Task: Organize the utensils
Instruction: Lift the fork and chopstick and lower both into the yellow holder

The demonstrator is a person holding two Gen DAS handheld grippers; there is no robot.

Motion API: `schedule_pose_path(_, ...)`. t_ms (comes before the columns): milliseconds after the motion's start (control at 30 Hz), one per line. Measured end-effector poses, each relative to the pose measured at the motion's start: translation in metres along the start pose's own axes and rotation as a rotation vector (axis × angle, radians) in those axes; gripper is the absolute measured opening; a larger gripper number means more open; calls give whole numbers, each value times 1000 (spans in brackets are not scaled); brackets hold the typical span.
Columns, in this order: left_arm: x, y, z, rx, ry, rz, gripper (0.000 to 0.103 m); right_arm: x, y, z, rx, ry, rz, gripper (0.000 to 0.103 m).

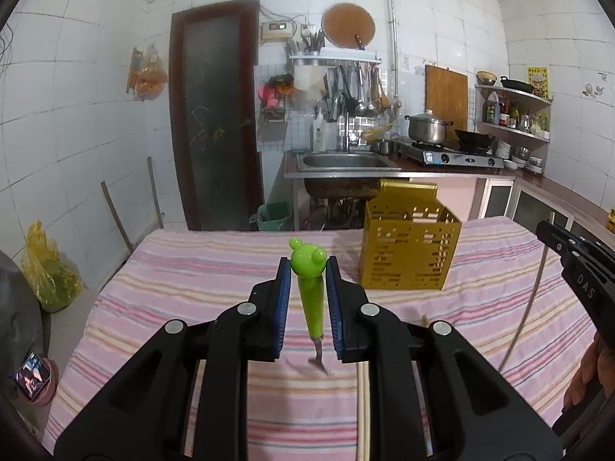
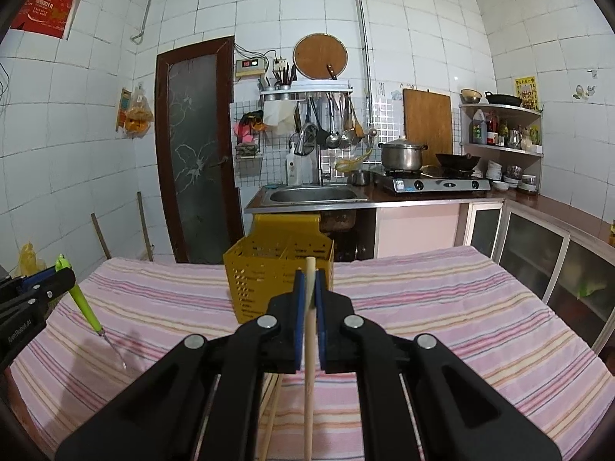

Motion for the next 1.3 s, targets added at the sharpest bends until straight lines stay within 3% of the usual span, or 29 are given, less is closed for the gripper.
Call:
schedule_pose_path(167, 36, 2, 6, -31, 41, 1, 17, 32, -2, 4, 4, 40, -1, 6)
schedule_pose_path(400, 110, 10, 26, -43, 119, 3, 17, 108, -10, 19, 10, 141, -4, 6)
schedule_pose_path(600, 166, 28, 67, -60, 157, -4, 17, 160, -21, 48, 29, 191, 1, 6)
schedule_pose_path(733, 184, 40, 98, -61, 166, 6, 17, 179, -27, 76, 46, 203, 14, 6)
schedule_pose_path(900, 180, 53, 149, -67, 129, -1, 17, 176, -25, 122, 60, 183, 34, 6)
schedule_pose_path(1067, 156, 63, 195, -73, 82, 7, 18, 141, -16, 170, 61, 117, 18, 5)
schedule_pose_path(1300, 131, 66, 217, -66, 42, 31, 17, 96, 5, 208, 34, -17, 28, 6)
Point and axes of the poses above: each gripper's, at about its wrist camera, not at the fingertips, and z roughly the way its jaws point, y to its right, x to its top, the point moved 1 cm from there along z, roughly the way its jaws point, and after that the axes turned 12 degrees about z, right-handed, at the moved point
